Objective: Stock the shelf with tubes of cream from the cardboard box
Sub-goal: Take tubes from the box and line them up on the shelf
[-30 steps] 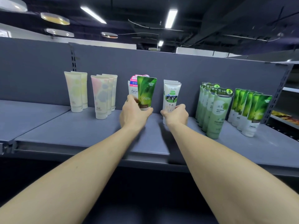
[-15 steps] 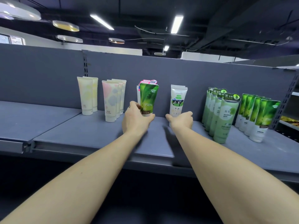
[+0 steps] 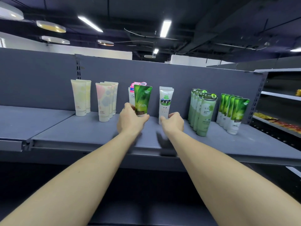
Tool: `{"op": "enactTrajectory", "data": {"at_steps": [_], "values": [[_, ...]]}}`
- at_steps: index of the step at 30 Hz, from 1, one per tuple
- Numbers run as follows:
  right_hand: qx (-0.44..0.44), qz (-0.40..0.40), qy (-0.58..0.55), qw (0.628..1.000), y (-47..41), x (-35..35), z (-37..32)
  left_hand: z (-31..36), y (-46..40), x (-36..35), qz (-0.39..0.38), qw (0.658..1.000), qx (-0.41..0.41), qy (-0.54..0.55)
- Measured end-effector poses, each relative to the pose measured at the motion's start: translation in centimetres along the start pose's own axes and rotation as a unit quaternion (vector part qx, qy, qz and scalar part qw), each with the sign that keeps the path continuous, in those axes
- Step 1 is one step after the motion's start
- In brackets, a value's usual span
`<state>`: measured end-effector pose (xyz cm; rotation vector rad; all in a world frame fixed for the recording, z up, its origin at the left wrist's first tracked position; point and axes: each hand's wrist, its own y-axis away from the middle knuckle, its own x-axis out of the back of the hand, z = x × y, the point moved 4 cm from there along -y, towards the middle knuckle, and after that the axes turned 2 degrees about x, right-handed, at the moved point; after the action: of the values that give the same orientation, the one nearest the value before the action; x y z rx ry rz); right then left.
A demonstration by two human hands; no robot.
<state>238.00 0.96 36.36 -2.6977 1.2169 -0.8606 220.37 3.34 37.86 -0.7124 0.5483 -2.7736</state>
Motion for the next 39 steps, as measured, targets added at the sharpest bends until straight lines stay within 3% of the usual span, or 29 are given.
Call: {"op": "enactTrajectory", "data": {"at_steps": [8,23,39], "values": [[0.042,0.005,0.027,0.999,2.0,4.5,1.8,3.6,3.7,-1.7,-0.027,0.999,-0.032,0.006],[0.044,0.041,0.053,0.997,2.7,13.3,5.5,10.3,10.7,-7.1,-0.105,0.991,-0.065,0.055],[0.04,0.013,0.068,0.997,-5.9,26.2,16.1,17.2,17.6,-18.7,-0.05,0.998,-0.023,0.043]]}}
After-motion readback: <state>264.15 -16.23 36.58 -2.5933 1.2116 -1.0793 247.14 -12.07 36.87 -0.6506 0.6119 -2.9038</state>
